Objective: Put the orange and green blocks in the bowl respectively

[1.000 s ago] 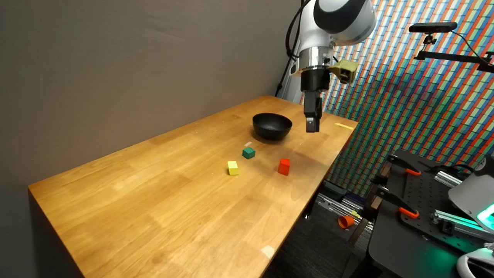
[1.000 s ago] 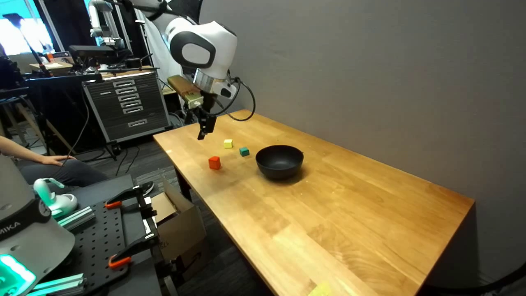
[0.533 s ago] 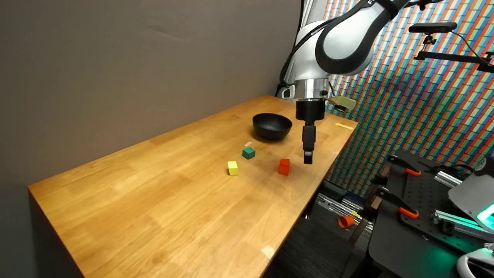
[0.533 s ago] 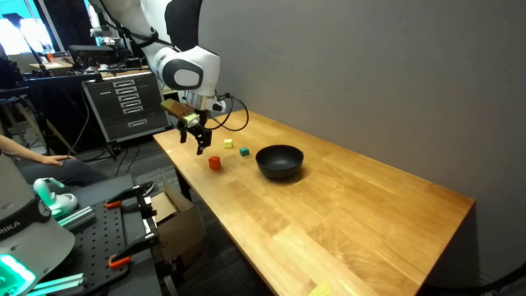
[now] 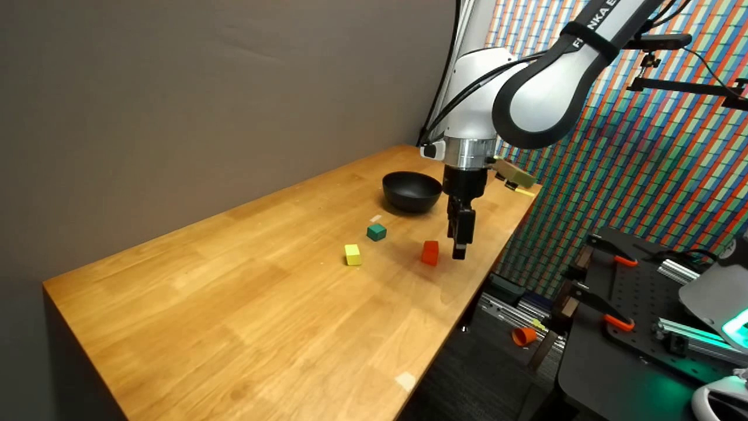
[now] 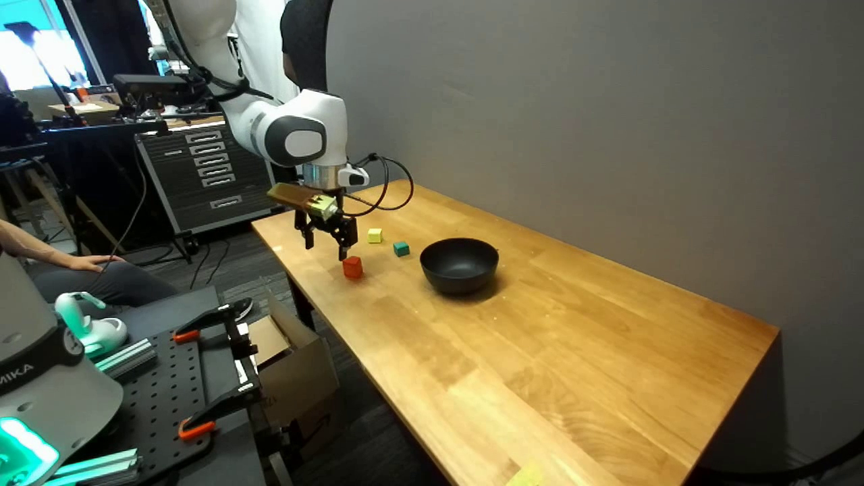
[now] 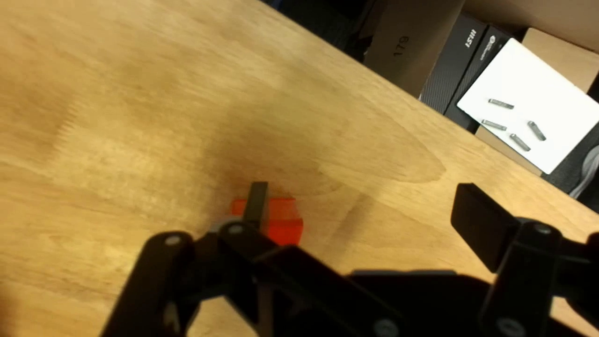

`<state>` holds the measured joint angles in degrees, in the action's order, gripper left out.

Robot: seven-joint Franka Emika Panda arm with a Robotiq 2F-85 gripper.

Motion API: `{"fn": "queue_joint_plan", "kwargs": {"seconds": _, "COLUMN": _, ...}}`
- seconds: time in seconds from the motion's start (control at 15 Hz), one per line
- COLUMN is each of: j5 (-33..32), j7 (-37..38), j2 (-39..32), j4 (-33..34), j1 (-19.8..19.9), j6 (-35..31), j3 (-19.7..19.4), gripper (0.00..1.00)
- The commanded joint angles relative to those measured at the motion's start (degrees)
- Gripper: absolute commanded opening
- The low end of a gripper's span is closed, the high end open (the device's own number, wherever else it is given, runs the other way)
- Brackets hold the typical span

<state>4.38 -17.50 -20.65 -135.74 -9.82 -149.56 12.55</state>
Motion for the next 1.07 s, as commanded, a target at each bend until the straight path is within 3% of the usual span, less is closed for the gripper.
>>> {"fn": "queue_joint_plan", "kwargs": {"seconds": 0.0, "j5": -6.25, "j7": 0.60, "j2": -2.09, "j4": -0.22, "j1": -0.31, "j6": -6.35, "j3": -1.03, "gripper": 1.00}}
{"fn": "queue_joint_plan", "kwargs": {"seconds": 0.4, "j5": -14.24, "j7": 0.09, "j2": -6.41, "j4": 1.86, "j1": 0.10, "j6": -12.71, "j3": -3.32, "gripper": 1.00}}
{"fn": "queue_joint_plan", "kwargs": {"seconds": 0.93, "j5": -13.40, "j7": -1.17, "j2": -10.04, "j4": 5.63, "j1": 3.39, "j6": -13.41, "j3": -1.26, "gripper": 1.00}}
{"fn": "queue_joint_plan", "kwargs": {"seconds": 1.0, "j5": -14.00, "j7": -0.84, "j2": -10.33, "j4": 6.04, "j1": 2.89, "j6": -13.40, "j3": -1.65, "gripper": 0.75}}
